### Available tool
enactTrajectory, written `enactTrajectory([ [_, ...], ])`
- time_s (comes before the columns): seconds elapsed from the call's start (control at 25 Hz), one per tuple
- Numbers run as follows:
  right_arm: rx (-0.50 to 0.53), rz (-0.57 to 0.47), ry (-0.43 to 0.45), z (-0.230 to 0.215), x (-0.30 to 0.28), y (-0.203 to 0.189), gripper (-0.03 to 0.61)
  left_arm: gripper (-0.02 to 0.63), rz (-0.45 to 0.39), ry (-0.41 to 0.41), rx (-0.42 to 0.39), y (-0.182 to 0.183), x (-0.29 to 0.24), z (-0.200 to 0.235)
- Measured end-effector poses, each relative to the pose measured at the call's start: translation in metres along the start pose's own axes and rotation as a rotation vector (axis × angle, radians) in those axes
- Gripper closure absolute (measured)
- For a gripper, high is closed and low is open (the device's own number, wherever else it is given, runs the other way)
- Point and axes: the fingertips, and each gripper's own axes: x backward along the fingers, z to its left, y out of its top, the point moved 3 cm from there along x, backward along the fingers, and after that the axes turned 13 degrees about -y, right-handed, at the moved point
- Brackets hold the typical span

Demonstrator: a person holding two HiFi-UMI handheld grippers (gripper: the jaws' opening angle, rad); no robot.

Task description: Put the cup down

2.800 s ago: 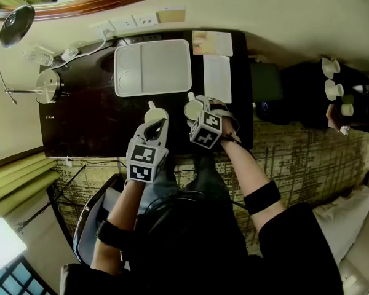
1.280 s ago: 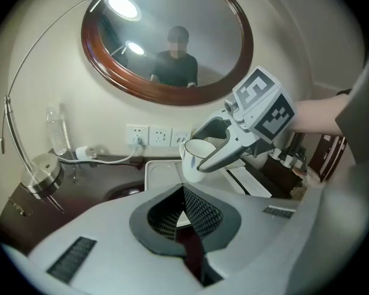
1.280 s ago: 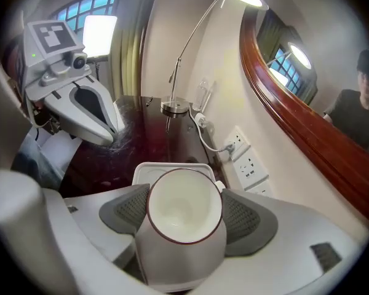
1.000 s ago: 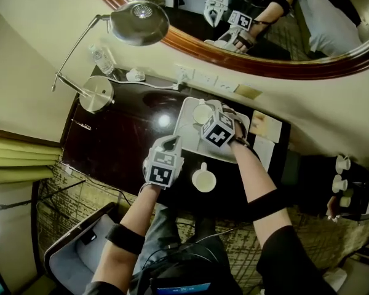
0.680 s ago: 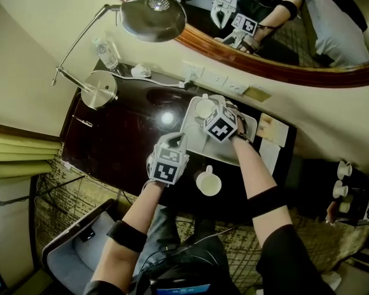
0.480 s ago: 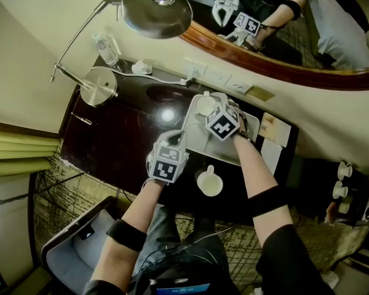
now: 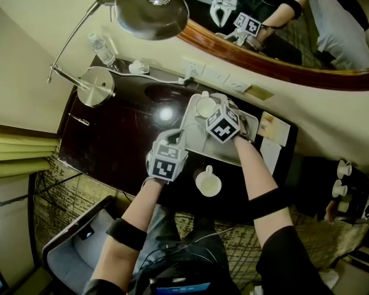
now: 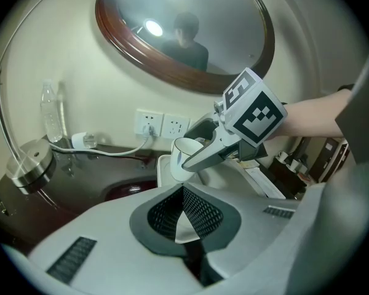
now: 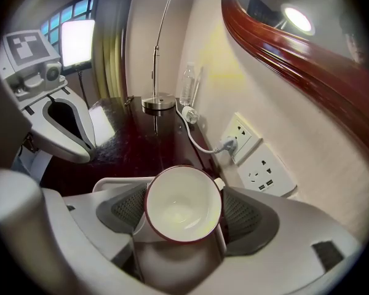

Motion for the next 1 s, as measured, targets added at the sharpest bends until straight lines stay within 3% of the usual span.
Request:
enactTrajectory([
  [0.44,-0.037,-0.037,0.003,-0.004,0.042,0.007,0.162,0.609,0.008,0.001,-0.018,0.005,0.011,-0.02],
  [0.48,-0.048,-0.042,0.012,-0.004,0.049,0.006,0.202,0.609,0.009,0.002,-0.031,0.007,0.014,-0.025],
  [0.6,-0.048,-0.057,0.015,-0.002,0.079,0.001,0.232,0.609,0.013,0.004,-0.058,0.01,0.025,-0.043],
  [0.76,-0.071,-0.066,-0.042,-0.01,0.12,-0.012,0.412,0.608,0.0,0.025,-0.07,0.017,0.042,-0.063],
  [1.0,-0.17,-0.093,-0.068,-0.017,0.185,-0.042,0.537,0.608,-0.02,0.062,-0.079,0.022,0.062,-0.101],
])
